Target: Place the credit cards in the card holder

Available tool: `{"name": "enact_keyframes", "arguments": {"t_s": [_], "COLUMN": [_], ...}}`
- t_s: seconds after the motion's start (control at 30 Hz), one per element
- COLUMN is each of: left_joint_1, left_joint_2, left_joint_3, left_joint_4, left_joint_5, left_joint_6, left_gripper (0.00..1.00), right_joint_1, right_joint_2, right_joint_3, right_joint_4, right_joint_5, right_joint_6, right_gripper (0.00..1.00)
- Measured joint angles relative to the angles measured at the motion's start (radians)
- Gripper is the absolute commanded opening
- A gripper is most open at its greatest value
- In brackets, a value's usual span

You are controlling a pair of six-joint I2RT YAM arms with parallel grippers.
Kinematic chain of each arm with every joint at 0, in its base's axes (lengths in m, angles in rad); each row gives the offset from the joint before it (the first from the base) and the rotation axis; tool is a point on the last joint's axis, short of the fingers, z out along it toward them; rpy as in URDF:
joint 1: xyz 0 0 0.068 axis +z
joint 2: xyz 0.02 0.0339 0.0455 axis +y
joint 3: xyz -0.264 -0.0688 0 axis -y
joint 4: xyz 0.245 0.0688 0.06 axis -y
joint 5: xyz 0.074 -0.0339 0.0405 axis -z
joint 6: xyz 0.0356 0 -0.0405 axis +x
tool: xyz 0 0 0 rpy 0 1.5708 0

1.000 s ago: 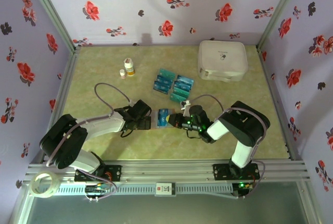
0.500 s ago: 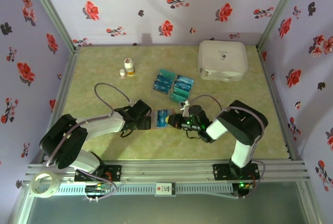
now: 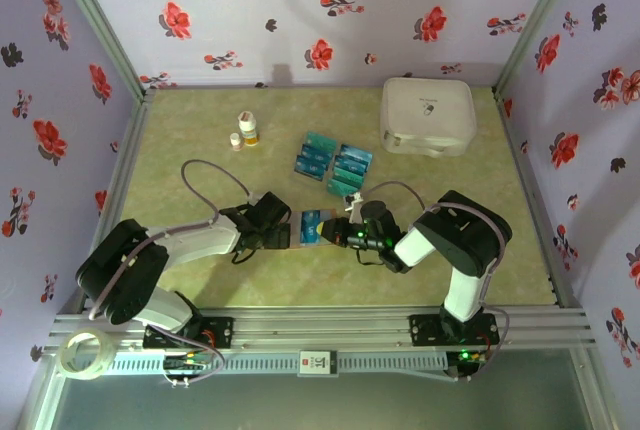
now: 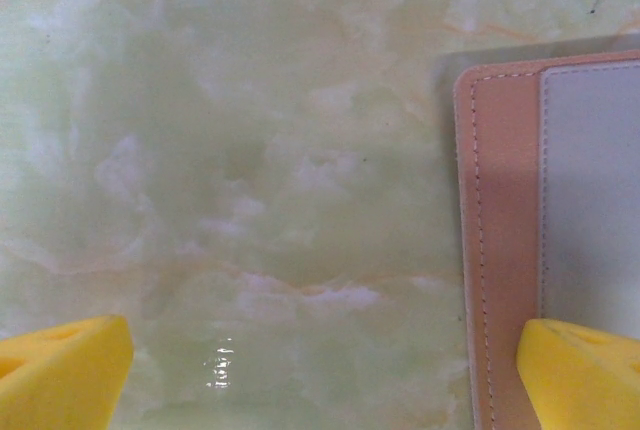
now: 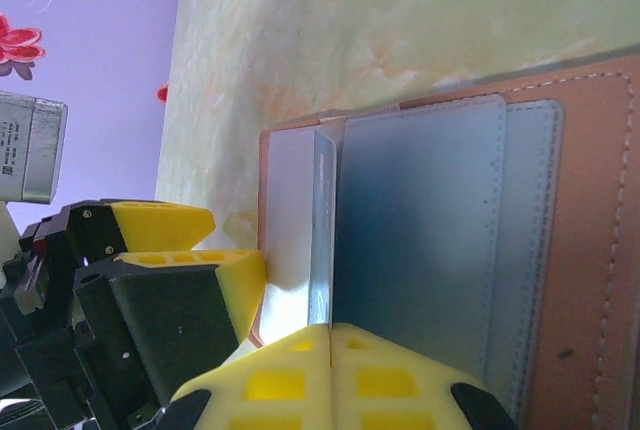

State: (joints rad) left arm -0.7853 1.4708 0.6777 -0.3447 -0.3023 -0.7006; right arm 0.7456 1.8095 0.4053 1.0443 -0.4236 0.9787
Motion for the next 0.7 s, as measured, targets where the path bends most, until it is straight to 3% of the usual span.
{"name": "enact_keyframes", "arguments": {"t_s": [0.7], "left_joint_1": [0.000], "left_joint_2": [0.000], "left_joint_3": [0.000], "left_joint_4": [0.000], "left_joint_5": [0.000], "left_joint_6": [0.000], "left_gripper": [1.00], "right_joint_1": [-0.008], "right_joint_2": [0.003], "right_joint_3": [0.017], "right_joint_4": [-0.056], "right_joint_5": [-0.028], "right_joint_6": [0.000], "right_gripper": [0.00]}}
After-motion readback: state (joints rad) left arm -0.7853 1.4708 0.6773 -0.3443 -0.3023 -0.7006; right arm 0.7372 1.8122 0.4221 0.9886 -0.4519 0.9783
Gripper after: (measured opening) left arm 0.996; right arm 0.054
